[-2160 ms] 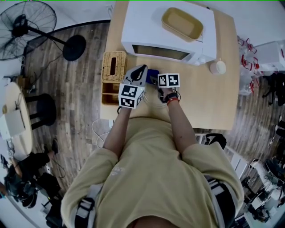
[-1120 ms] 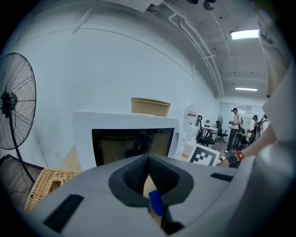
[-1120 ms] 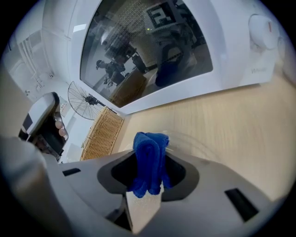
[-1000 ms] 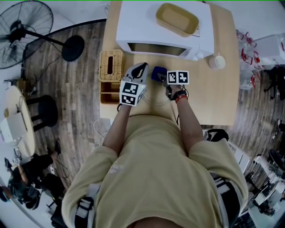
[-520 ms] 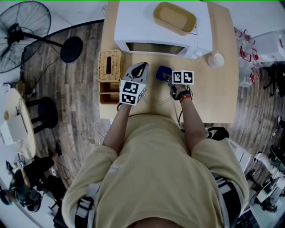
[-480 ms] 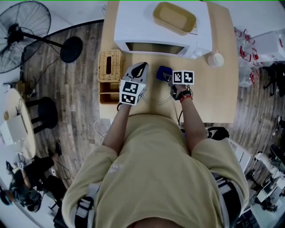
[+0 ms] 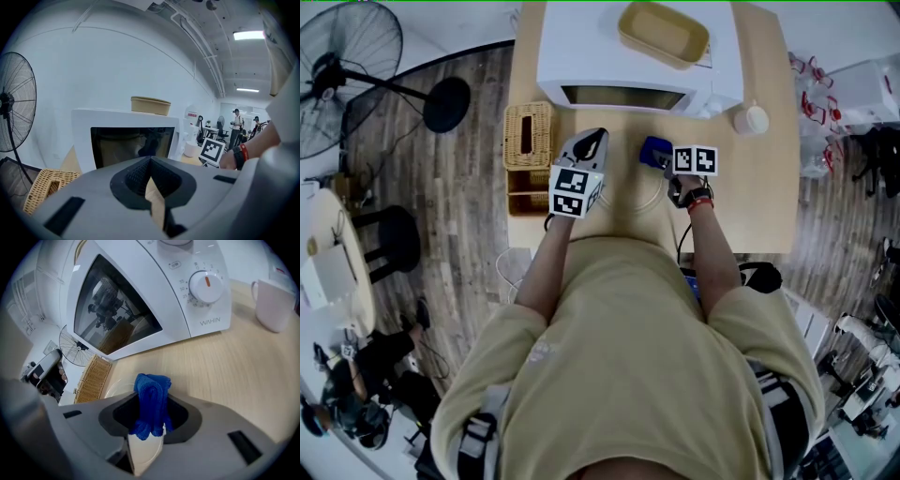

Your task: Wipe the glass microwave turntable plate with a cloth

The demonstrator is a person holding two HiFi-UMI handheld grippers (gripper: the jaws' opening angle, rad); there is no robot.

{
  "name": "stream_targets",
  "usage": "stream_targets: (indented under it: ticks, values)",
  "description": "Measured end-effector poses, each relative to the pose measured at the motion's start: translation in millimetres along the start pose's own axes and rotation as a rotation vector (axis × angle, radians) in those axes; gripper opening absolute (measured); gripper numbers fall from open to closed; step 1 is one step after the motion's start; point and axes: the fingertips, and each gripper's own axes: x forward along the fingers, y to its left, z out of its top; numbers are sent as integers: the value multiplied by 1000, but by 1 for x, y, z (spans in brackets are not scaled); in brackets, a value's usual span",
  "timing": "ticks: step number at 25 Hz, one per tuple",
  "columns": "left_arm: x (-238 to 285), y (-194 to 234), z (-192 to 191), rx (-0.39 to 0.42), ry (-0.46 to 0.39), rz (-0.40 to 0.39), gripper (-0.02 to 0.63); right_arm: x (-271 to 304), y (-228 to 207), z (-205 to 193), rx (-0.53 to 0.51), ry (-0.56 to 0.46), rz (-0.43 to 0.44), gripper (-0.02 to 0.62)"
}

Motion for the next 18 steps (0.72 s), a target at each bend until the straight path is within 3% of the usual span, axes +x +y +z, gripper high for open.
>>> stream_targets:
  ticks: [11, 18]
  values:
    - [-7, 3, -2, 2, 2, 4, 20, -13, -11, -4, 8, 7, -17, 146]
    - [-9, 3, -5, -3, 0, 7, 20, -18, -15, -6, 64, -16, -5, 136]
